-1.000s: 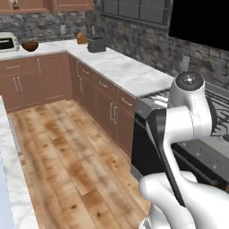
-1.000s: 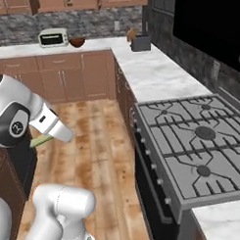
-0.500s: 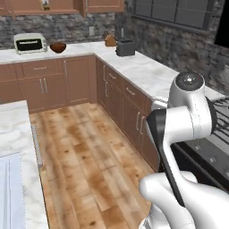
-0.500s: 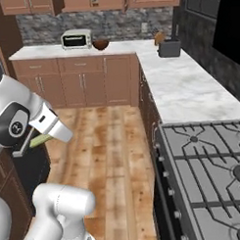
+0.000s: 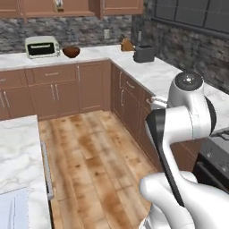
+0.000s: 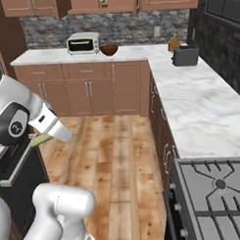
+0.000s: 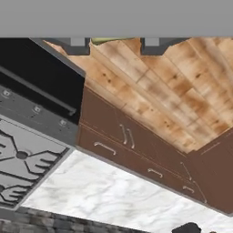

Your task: Pick the egg and butter from the fridge and place them by the bowl for mixing.

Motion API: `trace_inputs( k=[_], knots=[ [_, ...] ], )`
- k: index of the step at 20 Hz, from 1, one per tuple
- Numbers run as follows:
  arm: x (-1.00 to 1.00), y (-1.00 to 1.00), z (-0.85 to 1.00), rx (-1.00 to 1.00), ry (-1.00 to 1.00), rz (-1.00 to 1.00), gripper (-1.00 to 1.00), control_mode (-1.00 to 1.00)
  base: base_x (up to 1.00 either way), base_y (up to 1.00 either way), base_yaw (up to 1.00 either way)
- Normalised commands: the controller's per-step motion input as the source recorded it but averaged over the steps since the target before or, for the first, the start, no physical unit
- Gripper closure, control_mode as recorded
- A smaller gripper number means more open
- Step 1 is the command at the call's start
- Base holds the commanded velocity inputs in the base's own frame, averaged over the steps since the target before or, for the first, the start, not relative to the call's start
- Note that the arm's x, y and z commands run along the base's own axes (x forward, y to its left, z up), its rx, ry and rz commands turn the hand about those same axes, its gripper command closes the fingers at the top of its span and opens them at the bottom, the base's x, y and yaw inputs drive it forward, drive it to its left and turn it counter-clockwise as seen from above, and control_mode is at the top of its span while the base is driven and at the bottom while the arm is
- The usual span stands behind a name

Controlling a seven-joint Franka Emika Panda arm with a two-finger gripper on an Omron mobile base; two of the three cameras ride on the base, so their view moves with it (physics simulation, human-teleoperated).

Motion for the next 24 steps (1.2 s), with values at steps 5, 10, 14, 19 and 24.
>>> trace_inputs(
  k=[5, 10, 14, 19, 24],
  knots=[
    [0.00, 0.00, 0.00, 0.00, 0.00, 0.00, 1.00, 1.00, 0.89, -0.01, 0.11],
    [0.00, 0.00, 0.00, 0.00, 0.00, 0.00, 1.00, 1.00, 0.90, -0.05, 0.06],
    [0.00, 0.00, 0.00, 0.00, 0.00, 0.00, 1.00, 1.00, 0.89, -0.08, 0.05],
    [0.00, 0.00, 0.00, 0.00, 0.00, 0.00, 1.00, 1.00, 0.88, -0.09, 0.05],
    [0.00, 0.00, 0.00, 0.00, 0.00, 0.00, 1.00, 1.00, 0.88, -0.10, 0.04]
  ],
)
